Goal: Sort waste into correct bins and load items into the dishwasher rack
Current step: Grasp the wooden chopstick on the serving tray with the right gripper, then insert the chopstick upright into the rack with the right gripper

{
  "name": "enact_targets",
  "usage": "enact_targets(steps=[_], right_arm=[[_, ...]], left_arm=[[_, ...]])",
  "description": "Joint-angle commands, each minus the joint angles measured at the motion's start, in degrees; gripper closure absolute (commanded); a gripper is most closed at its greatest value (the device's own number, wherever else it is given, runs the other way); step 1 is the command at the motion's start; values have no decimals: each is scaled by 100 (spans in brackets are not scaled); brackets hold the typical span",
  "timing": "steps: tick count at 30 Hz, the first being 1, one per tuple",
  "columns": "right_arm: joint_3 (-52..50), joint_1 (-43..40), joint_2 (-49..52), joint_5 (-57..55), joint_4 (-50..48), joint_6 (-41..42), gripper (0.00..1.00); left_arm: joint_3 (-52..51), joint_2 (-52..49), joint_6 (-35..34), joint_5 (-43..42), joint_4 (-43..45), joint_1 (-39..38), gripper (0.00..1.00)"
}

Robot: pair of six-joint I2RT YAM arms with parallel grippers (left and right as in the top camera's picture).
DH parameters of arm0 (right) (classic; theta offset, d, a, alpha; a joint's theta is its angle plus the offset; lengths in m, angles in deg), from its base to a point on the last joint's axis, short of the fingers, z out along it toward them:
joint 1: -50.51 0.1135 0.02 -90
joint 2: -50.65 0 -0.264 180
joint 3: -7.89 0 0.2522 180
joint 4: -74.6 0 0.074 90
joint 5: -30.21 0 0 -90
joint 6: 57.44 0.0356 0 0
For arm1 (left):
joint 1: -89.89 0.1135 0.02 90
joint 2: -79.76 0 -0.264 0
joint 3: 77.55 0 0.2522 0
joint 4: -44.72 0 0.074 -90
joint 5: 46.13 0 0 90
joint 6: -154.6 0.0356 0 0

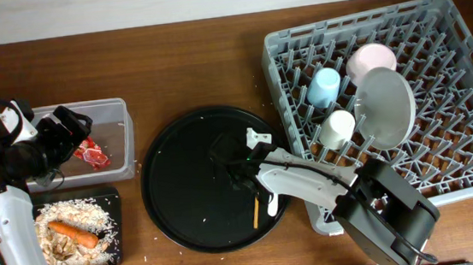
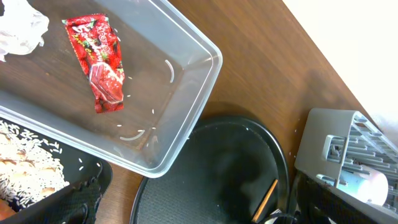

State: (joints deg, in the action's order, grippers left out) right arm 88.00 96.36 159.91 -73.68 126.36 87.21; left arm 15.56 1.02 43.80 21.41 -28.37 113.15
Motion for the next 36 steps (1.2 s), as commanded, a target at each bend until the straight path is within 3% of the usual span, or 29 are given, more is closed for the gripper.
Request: enact_targets(steps=[1, 6, 10, 11, 15, 19, 22, 29, 36], right_arm=[[-33, 22, 166, 149, 11, 48, 96], [627, 22, -46, 160, 212, -284, 96], [1397, 13, -205, 55, 1016, -516, 96], [1628, -68, -251, -55, 1272, -1141, 96], [2304, -643, -284, -50, 2302, -2017, 96], [2994, -1279, -284, -50, 3115, -3458, 96], [3099, -1679, -284, -48, 3379, -4098, 96], [3095, -2317, -280, -22, 3532, -4203, 96], [3047, -2339, -142, 13, 3303, -4201, 96]], left_arm=[[83, 98, -55, -17, 4, 15, 1], [83, 96, -55, -17, 7, 15, 1], [83, 98, -55, -17, 7, 15, 1], [83, 98, -55, -17, 4, 15, 1], [83, 98, -55, -17, 7, 15, 1], [83, 98, -55, -17, 7, 15, 1], [83, 98, -55, -17, 7, 15, 1], [83, 98, -55, -17, 7, 15, 1], [83, 98, -55, -17, 7, 15, 1]])
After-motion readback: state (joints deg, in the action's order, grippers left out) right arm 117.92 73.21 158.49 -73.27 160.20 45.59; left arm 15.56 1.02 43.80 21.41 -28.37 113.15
